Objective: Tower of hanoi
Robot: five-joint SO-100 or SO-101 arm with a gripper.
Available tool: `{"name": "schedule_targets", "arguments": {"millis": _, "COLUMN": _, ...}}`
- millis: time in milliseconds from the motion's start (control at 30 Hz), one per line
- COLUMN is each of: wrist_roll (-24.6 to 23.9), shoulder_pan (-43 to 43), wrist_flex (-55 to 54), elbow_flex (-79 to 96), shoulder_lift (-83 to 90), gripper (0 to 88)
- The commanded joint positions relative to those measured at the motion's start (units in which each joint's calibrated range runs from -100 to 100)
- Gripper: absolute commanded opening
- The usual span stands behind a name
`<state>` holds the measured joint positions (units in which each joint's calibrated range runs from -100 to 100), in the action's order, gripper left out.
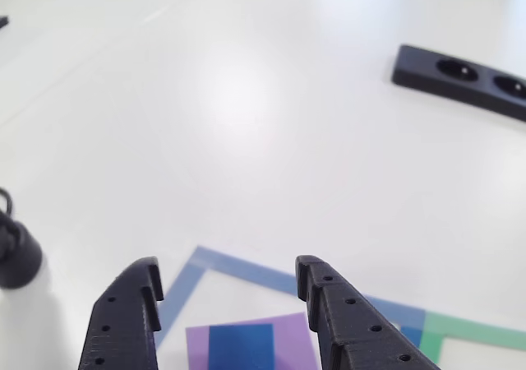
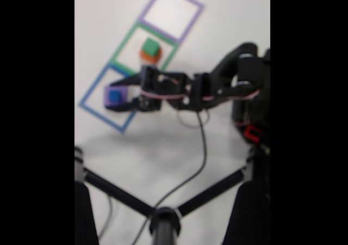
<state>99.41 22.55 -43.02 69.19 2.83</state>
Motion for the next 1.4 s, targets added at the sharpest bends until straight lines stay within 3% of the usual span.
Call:
{"name": "schedule_targets", "arguments": {"millis": 0, "wrist_roll": 0.59, "shoulder_pan": -1.93, "wrist_flex": 18.05, "elbow_flex": -1.27, "shoulder_lift": 18.41, "gripper": 8.0}}
{"name": "schedule_targets", "arguments": {"millis": 167, "wrist_roll": 0.59, "shoulder_pan": -3.07, "wrist_flex": 49.13, "elbow_flex": -9.08, "shoulder_lift": 35.71, "gripper": 0.7}}
{"name": "schedule_targets", "arguments": {"millis": 333, "wrist_roll": 0.59, "shoulder_pan": -4.98, "wrist_flex": 78.19, "elbow_flex": -23.62, "shoulder_lift": 43.57, "gripper": 0.1}}
{"name": "schedule_targets", "arguments": {"millis": 700, "wrist_roll": 0.59, "shoulder_pan": -9.94, "wrist_flex": 121.00, "elbow_flex": -60.69, "shoulder_lift": 44.21, "gripper": 0.1}}
{"name": "schedule_targets", "arguments": {"millis": 967, "wrist_roll": -0.14, "shoulder_pan": -15.50, "wrist_flex": 134.52, "elbow_flex": -74.42, "shoulder_lift": 44.37, "gripper": 0.1}}
{"name": "schedule_targets", "arguments": {"millis": 1367, "wrist_roll": 0.59, "shoulder_pan": -26.33, "wrist_flex": 138.00, "elbow_flex": -73.96, "shoulder_lift": 46.45, "gripper": 0.1}}
